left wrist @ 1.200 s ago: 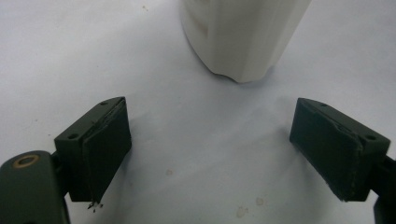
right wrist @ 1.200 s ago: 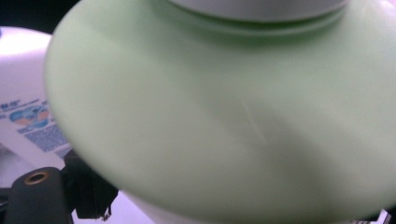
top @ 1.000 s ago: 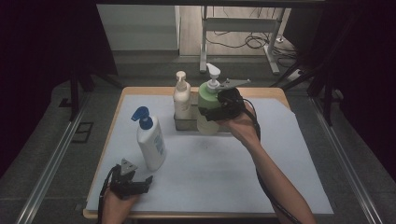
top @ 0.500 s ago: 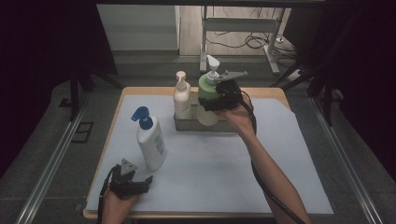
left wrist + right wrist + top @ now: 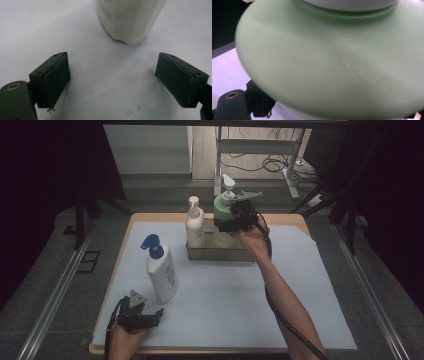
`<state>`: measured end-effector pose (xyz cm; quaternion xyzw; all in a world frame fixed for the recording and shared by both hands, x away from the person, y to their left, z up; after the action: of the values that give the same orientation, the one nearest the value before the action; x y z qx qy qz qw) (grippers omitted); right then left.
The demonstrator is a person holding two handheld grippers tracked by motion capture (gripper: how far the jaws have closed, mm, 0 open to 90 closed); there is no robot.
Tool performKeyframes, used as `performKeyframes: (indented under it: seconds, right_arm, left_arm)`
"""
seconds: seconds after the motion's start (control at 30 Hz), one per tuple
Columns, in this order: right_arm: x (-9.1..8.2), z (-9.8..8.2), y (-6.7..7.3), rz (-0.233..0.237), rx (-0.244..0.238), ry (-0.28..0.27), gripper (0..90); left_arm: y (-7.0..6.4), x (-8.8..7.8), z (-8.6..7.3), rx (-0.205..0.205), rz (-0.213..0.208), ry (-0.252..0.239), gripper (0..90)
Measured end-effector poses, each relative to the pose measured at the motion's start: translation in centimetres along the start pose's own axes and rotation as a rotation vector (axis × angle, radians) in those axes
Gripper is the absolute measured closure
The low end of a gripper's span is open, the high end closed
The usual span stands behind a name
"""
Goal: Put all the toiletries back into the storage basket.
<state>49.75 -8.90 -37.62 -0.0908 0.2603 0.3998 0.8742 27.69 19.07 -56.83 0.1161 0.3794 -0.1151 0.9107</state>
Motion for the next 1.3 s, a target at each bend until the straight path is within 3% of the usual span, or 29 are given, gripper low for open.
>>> performKeyframes:
  seconds: [0.4, 1.3]
  right_arm:
    - [1.6, -0.8, -0.8, -0.014, -0.003, 0.021, 11.9]
    - [4.2, -4.4, -1.2, 0.017, 0.031, 0.082, 12.0]
  left_arm:
    - [0.0, 0.0, 0.0, 0.001, 0.001, 0.0, 12.2]
    - [0.0, 0.0, 0.0, 0.002, 0.001, 0.001, 12.2]
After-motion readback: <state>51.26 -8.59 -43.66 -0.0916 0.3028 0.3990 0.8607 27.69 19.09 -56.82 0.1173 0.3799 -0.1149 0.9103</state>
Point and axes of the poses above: each handheld gripper's, and its own axes: x roughly forward along the jaws, z roughly out of its top, y roughly to its left, the point moved 6 cm from there along x, roughly forward along the jaws, and after that the axes turned 12 degrees about z, right-handed, at the moved point
